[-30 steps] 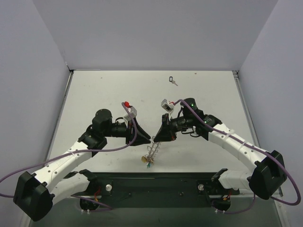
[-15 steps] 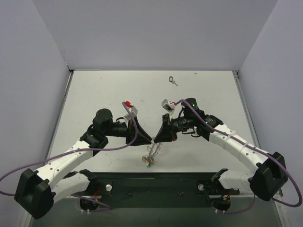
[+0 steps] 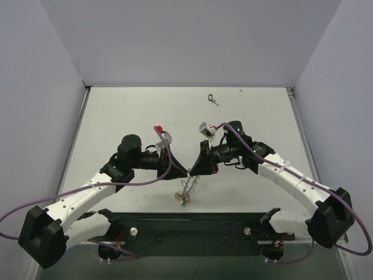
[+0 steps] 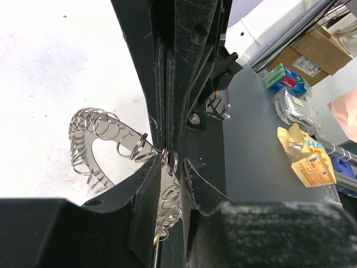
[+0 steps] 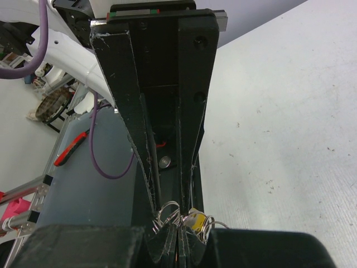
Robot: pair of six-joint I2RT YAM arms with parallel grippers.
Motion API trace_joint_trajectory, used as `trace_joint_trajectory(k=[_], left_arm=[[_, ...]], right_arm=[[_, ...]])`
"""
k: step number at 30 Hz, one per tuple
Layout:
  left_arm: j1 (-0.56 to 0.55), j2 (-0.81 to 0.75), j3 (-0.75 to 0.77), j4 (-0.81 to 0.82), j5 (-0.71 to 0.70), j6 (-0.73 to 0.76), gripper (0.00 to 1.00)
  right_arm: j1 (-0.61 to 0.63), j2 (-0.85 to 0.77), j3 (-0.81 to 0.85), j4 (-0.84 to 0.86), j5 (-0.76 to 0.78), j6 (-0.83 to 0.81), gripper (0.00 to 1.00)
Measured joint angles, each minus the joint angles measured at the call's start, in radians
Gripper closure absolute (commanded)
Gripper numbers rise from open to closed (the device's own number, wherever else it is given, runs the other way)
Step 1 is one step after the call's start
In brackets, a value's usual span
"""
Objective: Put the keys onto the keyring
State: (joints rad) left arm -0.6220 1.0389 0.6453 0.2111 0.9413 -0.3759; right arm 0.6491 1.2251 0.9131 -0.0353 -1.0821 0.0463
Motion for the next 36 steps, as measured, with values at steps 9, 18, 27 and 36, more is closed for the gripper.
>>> trace_joint_trajectory(k=[9,18,27,36], left_arm=[[-0.011,0.024,0.0,-0.005,-0.012,0.014,0.7],[-0.025,0.049,0.0,-0.001,-0.014,0.017,0.75],[-0.045,0.074,0.0,0.04,-0.016,0.0,0.89],[-0.047,0.077,0.0,0.044,-0.018,-0.012,1.0]], right_arm=[[0.0,-0.007,0.0,0.0,0.0,0.0,1.0],[0.0,-0.007,0.0,0.0,0.0,0.0,1.0],[0.0,-0.007,0.0,-0.003,-0.001,0.0,1.0],[-0.001,-0.008,0.0,-0.012,0.001,-0.002,0.83]])
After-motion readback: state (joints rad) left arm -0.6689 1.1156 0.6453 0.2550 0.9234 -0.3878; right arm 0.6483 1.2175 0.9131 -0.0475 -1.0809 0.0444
